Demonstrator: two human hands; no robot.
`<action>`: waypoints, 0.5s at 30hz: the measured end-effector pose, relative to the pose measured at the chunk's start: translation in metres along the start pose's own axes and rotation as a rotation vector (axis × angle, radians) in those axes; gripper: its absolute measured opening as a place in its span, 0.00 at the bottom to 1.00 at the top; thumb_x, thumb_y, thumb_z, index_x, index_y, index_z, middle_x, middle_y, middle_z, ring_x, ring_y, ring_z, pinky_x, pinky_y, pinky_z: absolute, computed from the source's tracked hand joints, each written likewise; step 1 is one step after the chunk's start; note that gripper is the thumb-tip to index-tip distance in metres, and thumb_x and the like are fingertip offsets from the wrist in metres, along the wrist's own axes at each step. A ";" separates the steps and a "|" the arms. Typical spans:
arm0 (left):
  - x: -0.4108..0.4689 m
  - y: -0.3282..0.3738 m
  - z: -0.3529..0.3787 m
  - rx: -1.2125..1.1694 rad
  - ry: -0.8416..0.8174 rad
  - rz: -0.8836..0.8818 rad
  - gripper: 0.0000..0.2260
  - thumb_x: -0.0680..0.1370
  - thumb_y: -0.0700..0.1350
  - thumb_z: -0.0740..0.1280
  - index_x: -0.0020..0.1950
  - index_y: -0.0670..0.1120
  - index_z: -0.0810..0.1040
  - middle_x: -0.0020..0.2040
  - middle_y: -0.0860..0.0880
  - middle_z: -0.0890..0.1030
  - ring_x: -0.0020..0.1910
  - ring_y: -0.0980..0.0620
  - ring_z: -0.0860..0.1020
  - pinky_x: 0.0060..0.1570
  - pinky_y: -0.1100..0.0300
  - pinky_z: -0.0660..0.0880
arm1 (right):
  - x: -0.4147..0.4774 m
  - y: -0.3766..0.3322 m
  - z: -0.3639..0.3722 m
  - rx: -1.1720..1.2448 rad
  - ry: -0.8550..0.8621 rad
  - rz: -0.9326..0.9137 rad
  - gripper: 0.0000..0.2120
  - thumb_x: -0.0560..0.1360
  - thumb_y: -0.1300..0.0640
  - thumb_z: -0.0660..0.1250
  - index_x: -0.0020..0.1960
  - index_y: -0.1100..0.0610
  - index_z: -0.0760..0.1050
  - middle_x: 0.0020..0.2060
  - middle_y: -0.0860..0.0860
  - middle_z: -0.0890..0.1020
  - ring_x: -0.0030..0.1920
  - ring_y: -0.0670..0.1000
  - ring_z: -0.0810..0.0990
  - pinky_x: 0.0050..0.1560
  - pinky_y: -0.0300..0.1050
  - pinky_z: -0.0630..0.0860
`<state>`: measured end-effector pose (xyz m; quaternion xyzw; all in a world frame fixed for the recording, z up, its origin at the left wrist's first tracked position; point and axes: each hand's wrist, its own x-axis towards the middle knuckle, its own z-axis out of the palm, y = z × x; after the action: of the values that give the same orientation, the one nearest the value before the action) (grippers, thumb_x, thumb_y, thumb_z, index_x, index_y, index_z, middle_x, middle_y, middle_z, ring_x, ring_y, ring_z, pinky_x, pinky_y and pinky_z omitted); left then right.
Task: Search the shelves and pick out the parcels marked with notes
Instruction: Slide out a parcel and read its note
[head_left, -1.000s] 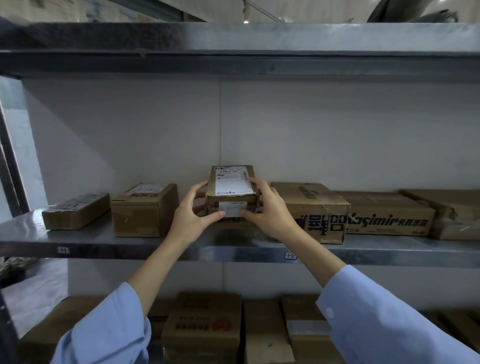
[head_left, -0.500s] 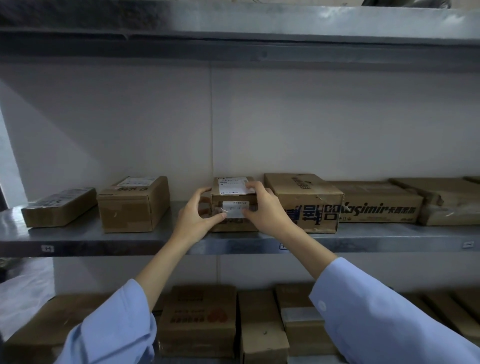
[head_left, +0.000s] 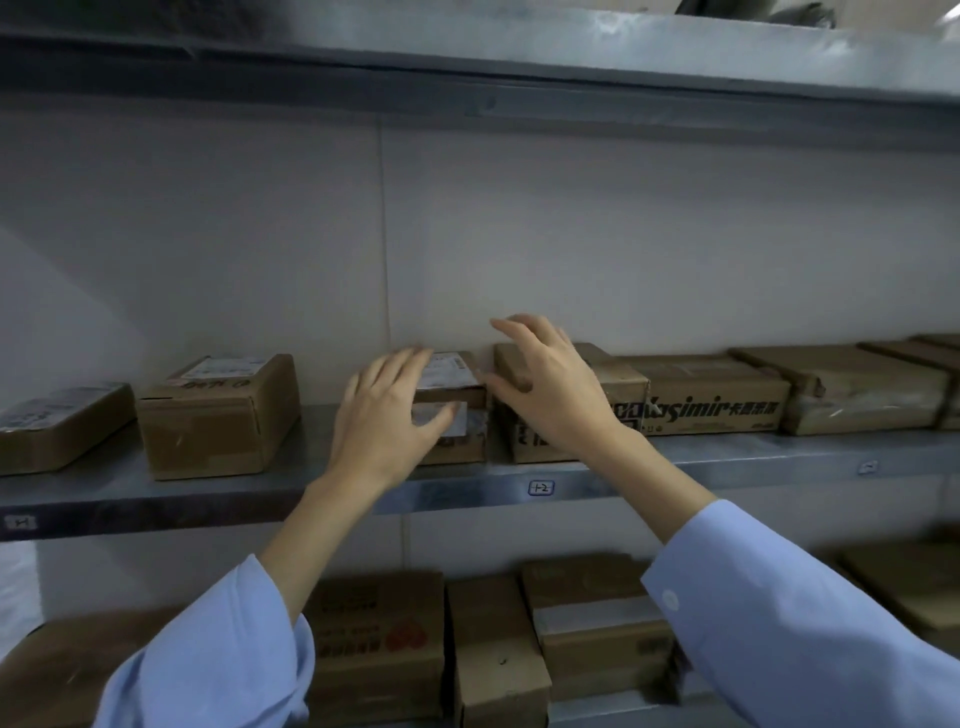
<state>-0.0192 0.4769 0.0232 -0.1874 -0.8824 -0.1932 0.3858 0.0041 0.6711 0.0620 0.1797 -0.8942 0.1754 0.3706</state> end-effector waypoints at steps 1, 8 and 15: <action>0.002 0.006 0.004 0.009 -0.008 0.020 0.30 0.78 0.60 0.63 0.76 0.50 0.64 0.75 0.51 0.67 0.74 0.52 0.63 0.72 0.53 0.57 | -0.002 0.010 -0.004 -0.051 -0.022 0.016 0.30 0.78 0.47 0.67 0.76 0.55 0.64 0.71 0.52 0.69 0.70 0.54 0.67 0.64 0.49 0.69; 0.014 0.047 0.038 0.041 -0.092 0.051 0.34 0.76 0.67 0.61 0.76 0.49 0.64 0.73 0.51 0.69 0.73 0.51 0.64 0.71 0.55 0.57 | -0.024 0.086 -0.035 -0.140 -0.105 0.191 0.38 0.73 0.36 0.68 0.77 0.50 0.61 0.71 0.51 0.68 0.71 0.54 0.65 0.67 0.52 0.68; 0.023 0.074 0.053 0.076 -0.117 -0.043 0.35 0.73 0.68 0.64 0.75 0.51 0.65 0.72 0.51 0.71 0.73 0.49 0.64 0.72 0.53 0.56 | -0.032 0.140 -0.047 -0.020 -0.217 0.214 0.41 0.69 0.32 0.69 0.75 0.47 0.61 0.68 0.50 0.73 0.69 0.54 0.68 0.63 0.52 0.70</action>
<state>-0.0304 0.5700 0.0215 -0.1644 -0.9141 -0.1566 0.3360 -0.0100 0.8208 0.0447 0.0974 -0.9448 0.1844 0.2528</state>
